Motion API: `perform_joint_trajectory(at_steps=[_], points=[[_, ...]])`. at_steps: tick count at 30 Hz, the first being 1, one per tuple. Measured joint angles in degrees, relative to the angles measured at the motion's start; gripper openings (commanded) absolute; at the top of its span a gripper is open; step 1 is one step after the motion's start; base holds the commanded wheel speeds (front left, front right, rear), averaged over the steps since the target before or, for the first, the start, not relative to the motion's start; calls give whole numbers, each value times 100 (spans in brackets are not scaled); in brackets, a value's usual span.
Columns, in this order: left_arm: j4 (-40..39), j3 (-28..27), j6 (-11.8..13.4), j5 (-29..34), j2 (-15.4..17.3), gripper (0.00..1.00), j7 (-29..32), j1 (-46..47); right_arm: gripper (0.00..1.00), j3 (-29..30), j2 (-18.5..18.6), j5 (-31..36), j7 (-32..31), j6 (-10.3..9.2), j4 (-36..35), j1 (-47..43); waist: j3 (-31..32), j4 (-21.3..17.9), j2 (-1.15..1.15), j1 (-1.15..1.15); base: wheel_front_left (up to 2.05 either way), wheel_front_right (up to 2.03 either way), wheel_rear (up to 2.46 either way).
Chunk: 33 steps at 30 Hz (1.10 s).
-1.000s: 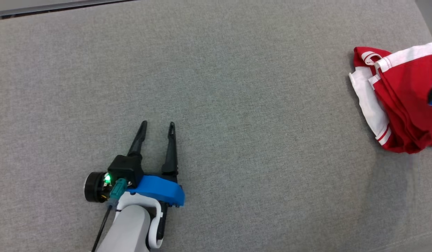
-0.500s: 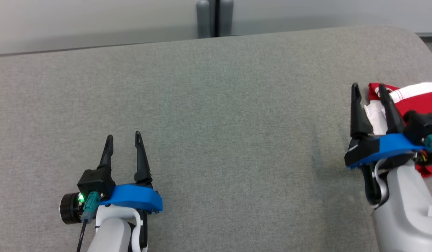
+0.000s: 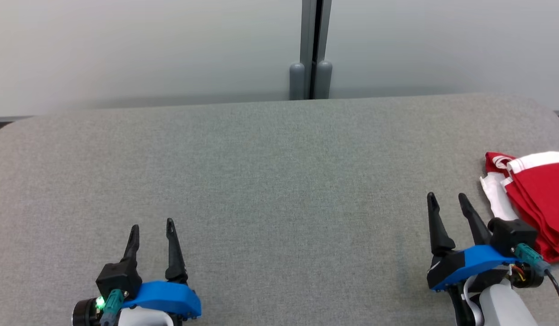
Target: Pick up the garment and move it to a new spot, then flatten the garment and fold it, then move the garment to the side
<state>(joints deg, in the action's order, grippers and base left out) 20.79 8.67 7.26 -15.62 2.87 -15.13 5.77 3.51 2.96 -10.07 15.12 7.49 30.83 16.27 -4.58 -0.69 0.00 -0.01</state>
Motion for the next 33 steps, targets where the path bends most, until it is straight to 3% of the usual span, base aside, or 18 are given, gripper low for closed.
perform_joint_trajectory(at_steps=[12, 13, 19, 33], points=[[93, -234, -235, 38, 2, 100, 0, -344, 100, -303, -7, -290, 0, 0, -64, -177, 435, -1, 0, 0, 0, 0, 0], [114, -232, -242, 68, 2, 0, 0, -355, 0, -318, -7, -308, 0, 0, -66, -181, 439, 2, 0, 0, 0, 0, 0], [359, -241, -253, -38, -1, 0, 85, -559, 0, -301, -52, -378, -78, 0, 180, -381, 442, 1, 0, 1, 0, 0, 0], [210, -453, -472, -1437, -2, 0, 456, -536, 0, -191, -53, -1816, -452, 0, -124, -482, 442, 8, 0, 1, 0, 0, 0]])
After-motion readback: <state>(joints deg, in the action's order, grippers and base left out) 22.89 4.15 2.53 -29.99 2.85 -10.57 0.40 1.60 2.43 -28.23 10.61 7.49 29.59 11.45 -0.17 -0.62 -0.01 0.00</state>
